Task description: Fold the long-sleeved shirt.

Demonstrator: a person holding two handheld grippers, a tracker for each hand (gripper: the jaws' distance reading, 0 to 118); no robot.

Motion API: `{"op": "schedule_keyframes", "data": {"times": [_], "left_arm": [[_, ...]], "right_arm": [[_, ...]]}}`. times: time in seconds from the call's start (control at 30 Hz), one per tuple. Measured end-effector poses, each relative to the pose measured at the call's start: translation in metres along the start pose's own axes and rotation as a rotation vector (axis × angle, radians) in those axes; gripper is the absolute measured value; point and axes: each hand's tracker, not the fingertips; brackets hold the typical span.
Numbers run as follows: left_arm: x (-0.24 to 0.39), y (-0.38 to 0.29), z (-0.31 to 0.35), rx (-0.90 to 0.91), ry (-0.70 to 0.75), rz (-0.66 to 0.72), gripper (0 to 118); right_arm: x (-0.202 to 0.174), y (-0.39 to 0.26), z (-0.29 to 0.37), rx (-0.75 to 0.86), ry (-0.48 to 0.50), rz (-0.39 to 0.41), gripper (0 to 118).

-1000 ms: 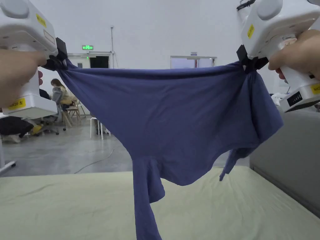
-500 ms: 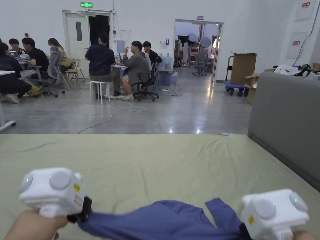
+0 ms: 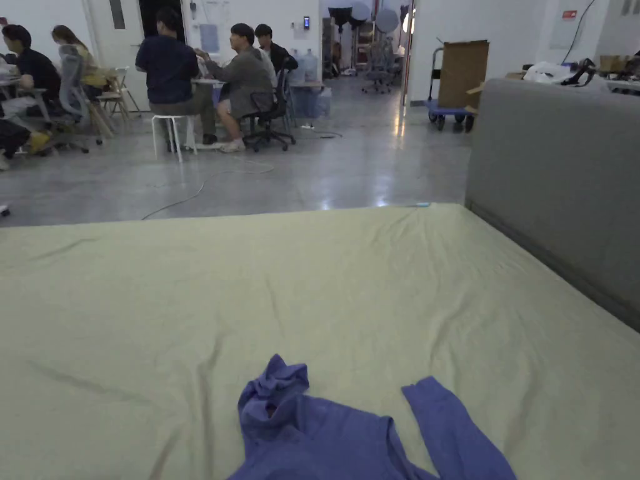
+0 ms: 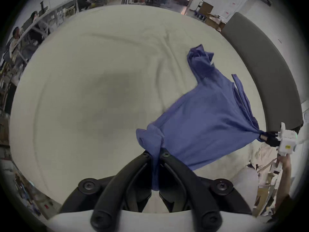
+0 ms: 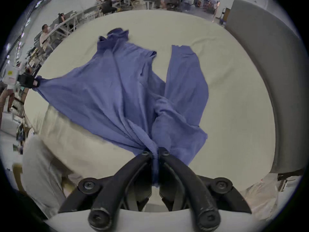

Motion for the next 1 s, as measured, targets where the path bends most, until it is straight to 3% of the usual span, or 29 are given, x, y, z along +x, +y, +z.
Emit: {"op": "schedule_keyframes", "data": {"times": [0.1, 0.33, 0.43, 0.5, 0.53, 0.6, 0.63, 0.67, 0.77, 0.83, 0.87, 0.9, 0.93, 0.97, 1.0], "left_arm": [[-0.005, -0.033, -0.004, -0.020, -0.008, 0.038, 2], [-0.025, -0.077, -0.045, -0.075, -0.024, 0.147, 2], [-0.047, -0.082, -0.067, -0.023, -0.064, 0.247, 3], [-0.054, -0.083, -0.066, -0.014, -0.099, 0.324, 10], [-0.056, -0.082, -0.062, -0.016, -0.116, 0.350, 19], [-0.052, -0.077, -0.042, -0.008, -0.133, 0.379, 81], [-0.047, -0.076, -0.026, 0.017, -0.114, 0.359, 110], [-0.042, -0.076, -0.012, 0.057, -0.068, 0.326, 117], [-0.012, -0.093, 0.042, 0.251, -0.065, 0.247, 115], [0.005, -0.108, 0.062, 0.231, -0.100, 0.226, 107], [0.012, -0.117, 0.065, 0.171, -0.090, 0.213, 82], [0.003, -0.117, 0.060, 0.152, -0.063, 0.196, 82], [0.006, -0.124, 0.060, 0.162, -0.030, 0.159, 69], [0.012, -0.131, 0.057, 0.170, -0.009, 0.121, 16], [0.016, -0.140, 0.053, 0.176, 0.019, 0.105, 0]], "right_arm": [[-0.011, -0.024, -0.012, -0.063, -0.027, 0.059, 1], [-0.021, -0.047, -0.051, -0.131, -0.019, 0.027, 2], [-0.020, -0.041, -0.052, -0.140, -0.023, 0.027, 8], [-0.015, -0.037, -0.052, -0.150, -0.024, 0.009, 18], [-0.012, -0.034, -0.047, -0.166, -0.021, -0.013, 26], [-0.006, -0.027, -0.030, -0.183, 0.011, -0.009, 79], [-0.005, -0.027, -0.014, -0.181, 0.004, -0.016, 97], [-0.005, -0.026, 0.001, -0.152, -0.011, -0.012, 101], [-0.006, -0.026, 0.056, 0.040, -0.036, 0.010, 102], [-0.007, -0.031, 0.079, 0.086, -0.035, -0.019, 101], [-0.008, -0.033, 0.083, 0.096, -0.029, -0.046, 99], [-0.010, -0.036, 0.086, 0.103, -0.006, -0.071, 99], [-0.012, -0.042, 0.087, 0.109, 0.016, -0.081, 96], [-0.016, -0.047, 0.087, 0.117, 0.025, -0.081, 78], [-0.023, -0.050, 0.085, 0.118, 0.015, -0.079, 41]]}}
